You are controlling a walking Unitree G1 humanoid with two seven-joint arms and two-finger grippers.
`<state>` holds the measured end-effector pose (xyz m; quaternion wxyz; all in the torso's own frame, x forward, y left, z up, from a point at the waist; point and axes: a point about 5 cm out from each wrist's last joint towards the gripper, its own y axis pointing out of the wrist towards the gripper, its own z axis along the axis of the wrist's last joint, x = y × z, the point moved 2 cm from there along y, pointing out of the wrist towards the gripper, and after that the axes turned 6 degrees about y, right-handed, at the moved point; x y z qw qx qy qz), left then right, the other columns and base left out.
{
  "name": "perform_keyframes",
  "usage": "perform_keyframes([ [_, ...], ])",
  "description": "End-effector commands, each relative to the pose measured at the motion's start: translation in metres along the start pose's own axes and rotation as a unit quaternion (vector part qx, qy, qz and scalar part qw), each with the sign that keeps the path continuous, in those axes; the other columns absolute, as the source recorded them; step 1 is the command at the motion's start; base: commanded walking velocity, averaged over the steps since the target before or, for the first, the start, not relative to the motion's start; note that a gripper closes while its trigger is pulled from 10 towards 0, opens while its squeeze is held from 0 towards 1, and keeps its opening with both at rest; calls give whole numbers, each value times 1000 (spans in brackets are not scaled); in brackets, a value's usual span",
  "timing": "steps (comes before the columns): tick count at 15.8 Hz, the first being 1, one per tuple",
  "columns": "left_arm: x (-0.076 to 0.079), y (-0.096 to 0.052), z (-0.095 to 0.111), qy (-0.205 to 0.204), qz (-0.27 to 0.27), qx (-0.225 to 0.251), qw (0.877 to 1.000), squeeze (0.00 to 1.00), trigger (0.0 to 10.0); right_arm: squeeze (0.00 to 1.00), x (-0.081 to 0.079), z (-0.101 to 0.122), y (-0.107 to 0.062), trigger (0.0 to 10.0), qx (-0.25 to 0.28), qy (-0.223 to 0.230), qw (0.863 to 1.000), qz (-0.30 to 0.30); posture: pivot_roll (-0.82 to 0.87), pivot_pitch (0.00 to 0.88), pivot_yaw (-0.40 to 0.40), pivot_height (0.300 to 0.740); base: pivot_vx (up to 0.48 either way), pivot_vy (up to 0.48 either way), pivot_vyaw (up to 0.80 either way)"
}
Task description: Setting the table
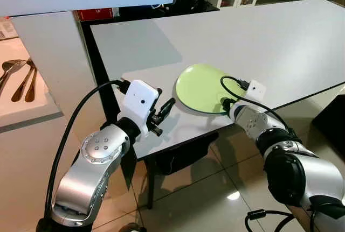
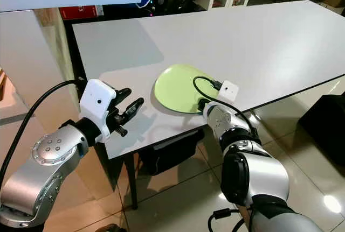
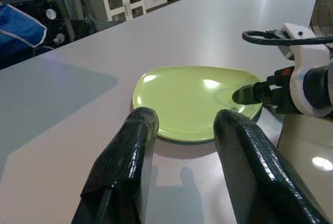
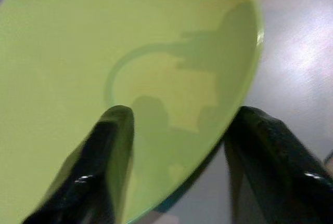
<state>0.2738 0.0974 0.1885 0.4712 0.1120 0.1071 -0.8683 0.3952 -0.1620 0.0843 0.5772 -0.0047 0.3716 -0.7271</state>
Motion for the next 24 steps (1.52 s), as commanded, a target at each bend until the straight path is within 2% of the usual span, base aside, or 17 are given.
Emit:
perform_keyframes([
  [1, 0, 2, 0, -2, 1, -5, 1000, 0, 10000, 365, 11, 1, 0, 10000, 10, -16, 1000, -17, 99, 41, -53, 740, 0, 0, 0],
  [2, 0, 2, -1, -3, 1, -6, 1000, 0, 10000, 0, 10, 4, 0, 10000, 25, -46, 999, -9, 98, 40, -53, 740, 0, 0, 0],
  [3, 0, 3, -1, -3, 3, -7, 1000, 0, 10000, 0, 10, 3, 0, 10000, 33, -87, 996, -5, 98, 36, -53, 740, 0, 0, 0],
  [4, 0, 3, -2, 0, 7, -9, 1000, 0, 10000, 0, 10, -1, 1, 10000, 28, -96, 995, 5, 98, 30, -56, 740, 0, 0, 0],
  [6, -5, 3, -1, 1, 30, -5, 1000, 0, 10000, 0, 14, 2, 1, 10000, 47, -66, 997, 5, 96, 21, -63, 740, 0, 0, 0],
  [7, -10, 2, -1, 3, 57, 0, 998, 0, 10000, 0, 11, 13, -1, 10000, 86, -27, 995, 29, 95, 0, -71, 740, 0, 0, 0],
  [8, -15, 0, 0, 7, 81, 7, 997, 0, 10000, 0, 5, 26, -5, 10000, 139, -7, 988, 70, 91, 0, -72, 740, 0, 0, 0],
  [9, -19, -2, -1, 22, 98, 10, 995, 0, 10000, 0, -1, 39, -17, 10000, 222, -16, 966, 130, 80, 0, -69, 740, 0, 0, 0],
  [10, -17, -4, -3, 40, 103, 10, 994, 0, 10000, 0, 1, 35, -29, 10000, 256, -48, 953, 154, 68, 0, -66, 740, 0, 0, 0],
  [11, -17, -4, -4, 44, 105, 9, 994, 0, 10000, 0, 2, 33, -33, 10000, 263, -59, 950, 159, 65, 0, -64, 740, 0, 0, 0],
  [12, -15, -6, -6, 33, 109, 8, 993, 0, 10000, 0, 2, 27, -51, 10000, 284, -111, 937, 172, 49, 0, -53, 740, 0, 0, 0],
  [13, -12, -11, -6, 30, 118, 5, 993, 0, 10000, 0, -2, 12, -88, 10000, 311, -202, 905, 207, 49, 0, -56, 740, 0, 0, 0],
  [15, -14, -16, -3, 32, 134, 8, 990, 0, 10000, 0, -5, 1, -109, 10000, 305, -216, 895, 244, 55, 0, -62, 740, 0, 0, 0],
  [16, -22, -22, -3, 25, 162, 10, 986, 0, 10000, 0, -12, -7, -121, 10000, 288, -210, 892, 278, 55, 0, -71, 740, 0, 0, 0],
  [17, -26, -28, -5, 40, 174, 4, 984, 0, 10000, 0, -19, -14, -128, 10000, 274, -227, 884, 303, 62, 0, -81, 740, 0, 277, 0],
  [21, -41, -42, -10, 43, 211, -6, 977, 0, 10000, 0, -21, -31, -139, 10000, 251, -264, 879, 309, 77, 0, -77, 740, 0, 347, 0],
  [24, -44, -39, -7, 68, 204, -3, 976, 0, 10000, 0, -23, -29, -139, 10000, 244, -242, 885, 315, 100, 0, -80, 740, 0, 404, 0],
])
